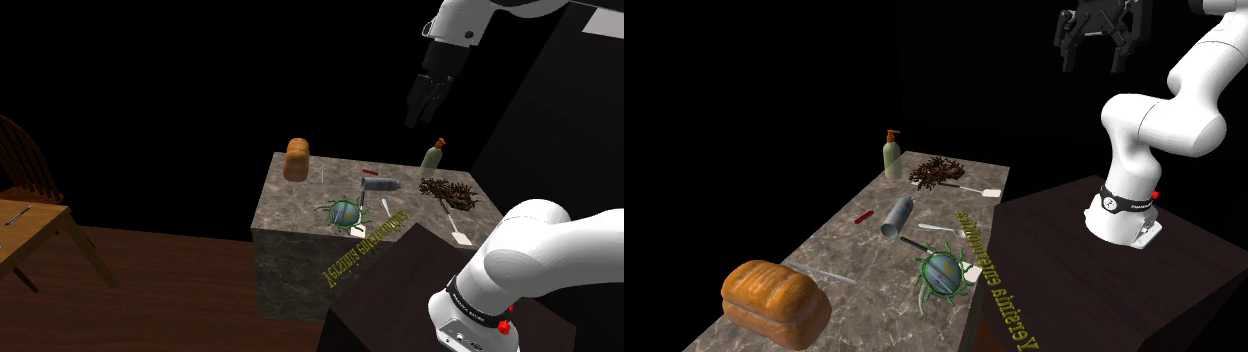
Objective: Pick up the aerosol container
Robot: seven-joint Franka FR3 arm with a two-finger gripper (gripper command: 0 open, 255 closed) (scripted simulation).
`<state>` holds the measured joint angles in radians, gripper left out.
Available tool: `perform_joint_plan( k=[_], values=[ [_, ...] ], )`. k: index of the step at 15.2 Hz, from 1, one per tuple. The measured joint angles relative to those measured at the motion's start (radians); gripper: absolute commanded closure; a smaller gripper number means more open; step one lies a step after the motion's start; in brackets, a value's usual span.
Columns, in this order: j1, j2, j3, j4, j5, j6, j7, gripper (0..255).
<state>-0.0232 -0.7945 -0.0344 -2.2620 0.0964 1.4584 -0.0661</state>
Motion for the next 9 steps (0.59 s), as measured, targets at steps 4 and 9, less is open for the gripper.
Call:
perform_joint_plan(
  k=[4,9],
  values=[
    [-0.002,-0.02,-0.027,-0.067,-0.034,0.048,-0.058,0],
    [-0.011,-0.042,-0.091,-0.213,-0.116,0.178,-0.188,0]
  ],
)
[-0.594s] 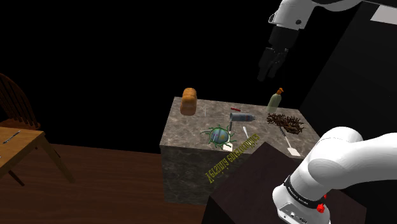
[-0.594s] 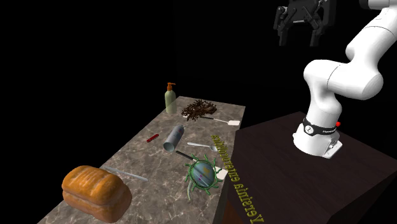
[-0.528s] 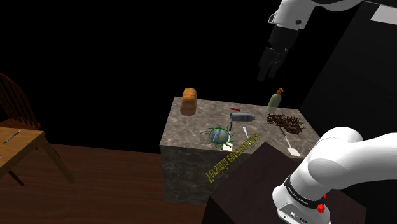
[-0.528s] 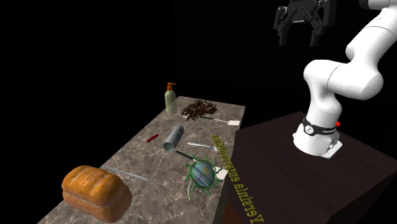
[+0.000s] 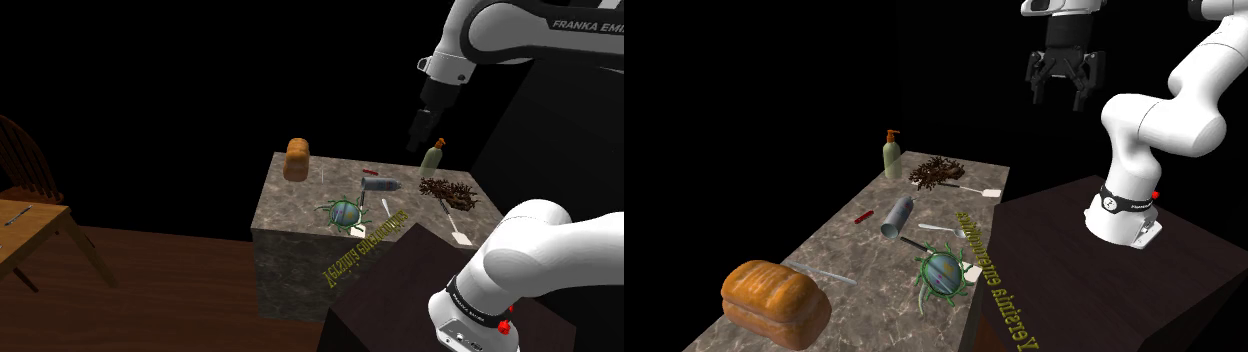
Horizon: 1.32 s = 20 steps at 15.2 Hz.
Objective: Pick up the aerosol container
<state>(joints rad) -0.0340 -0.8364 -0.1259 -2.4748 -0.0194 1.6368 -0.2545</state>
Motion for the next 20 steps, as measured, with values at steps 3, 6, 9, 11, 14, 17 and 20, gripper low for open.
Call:
perform_joint_plan(
  k=[3,6,9,11,14,17,20],
  values=[
    [-0.009,0.006,-0.046,-0.073,-0.053,0.086,-0.079,0],
    [-0.025,0.022,-0.103,-0.135,-0.113,0.175,-0.164,0],
    [-0.034,0.056,-0.15,-0.189,-0.164,0.275,-0.233,0],
    [-0.04,0.094,-0.187,-0.211,-0.198,0.345,-0.282,0],
    [-0.048,0.173,-0.251,-0.232,-0.249,0.463,-0.36,0],
    [-0.048,0.263,-0.313,-0.241,-0.289,0.581,-0.435,0],
    [-0.038,0.373,-0.379,-0.229,-0.31,0.701,-0.516,0]
  ],
)
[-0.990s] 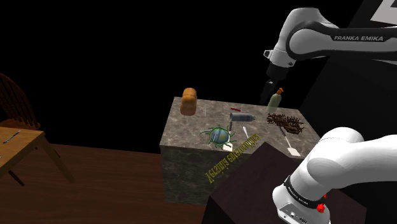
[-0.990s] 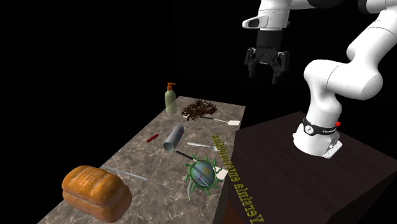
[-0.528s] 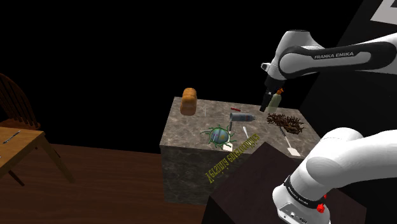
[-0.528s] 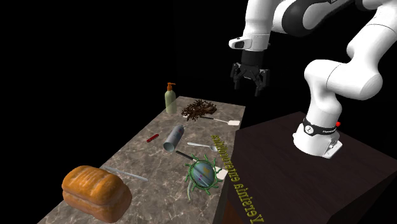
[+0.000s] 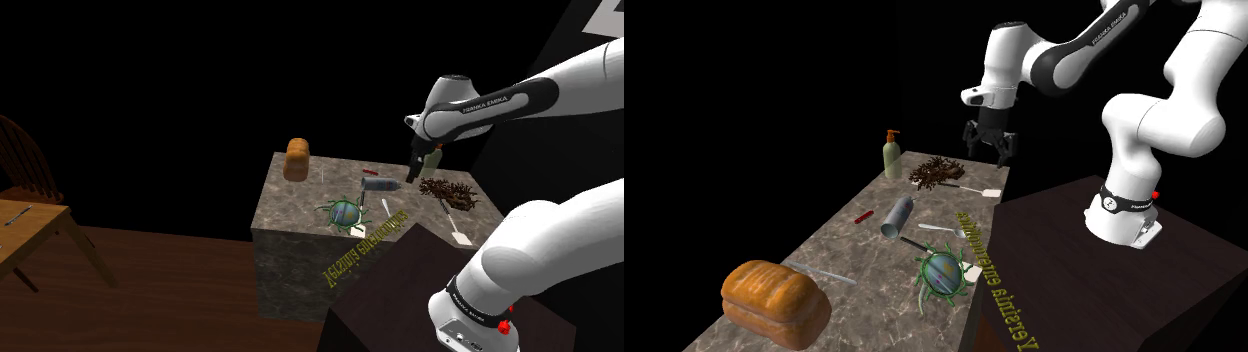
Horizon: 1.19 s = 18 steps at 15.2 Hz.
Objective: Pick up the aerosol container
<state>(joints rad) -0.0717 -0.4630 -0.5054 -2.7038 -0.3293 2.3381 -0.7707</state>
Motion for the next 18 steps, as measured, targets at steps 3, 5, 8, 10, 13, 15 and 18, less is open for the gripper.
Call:
perform_joint_plan(
  k=[3,5,8,10,13,15,18],
  values=[
    [0.029,0.144,-0.078,0.023,0.012,0.142,-0.097,0],
    [0.051,0.22,-0.116,0.037,0.038,0.215,-0.164,0],
    [0.104,0.384,-0.187,0.09,0.168,0.334,-0.332,0],
    [0.12,0.489,-0.196,0.124,0.302,0.399,-0.472,0],
    [0.05,0.664,-0.117,0.213,0.561,0.468,-0.731,0],
    [-0.034,0.755,-0.037,0.288,0.674,0.488,-0.86,0],
    [-0.132,0.862,0.063,0.374,0.765,0.527,-0.981,0]
  ],
)
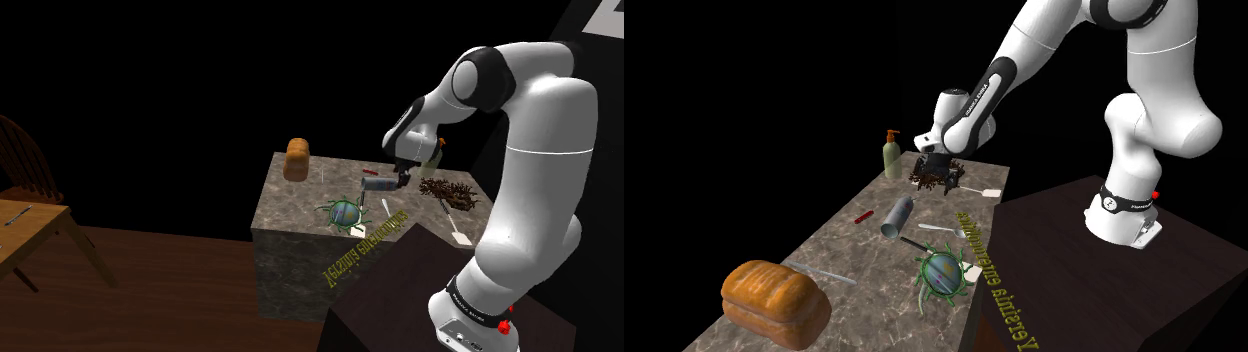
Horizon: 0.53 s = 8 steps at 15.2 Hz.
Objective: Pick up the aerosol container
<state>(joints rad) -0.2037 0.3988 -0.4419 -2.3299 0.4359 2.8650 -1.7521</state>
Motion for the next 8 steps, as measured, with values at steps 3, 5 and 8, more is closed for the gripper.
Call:
perform_joint_plan(
  k=[3,5,8],
  values=[
    [-0.1,0.112,0.088,0.11,0.052,0.026,-0.1,0],
    [-0.149,0.186,0.131,0.193,0.066,0.036,-0.144,0],
    [-0.221,0.302,0.187,0.323,0.073,0.048,-0.205,0]
  ],
)
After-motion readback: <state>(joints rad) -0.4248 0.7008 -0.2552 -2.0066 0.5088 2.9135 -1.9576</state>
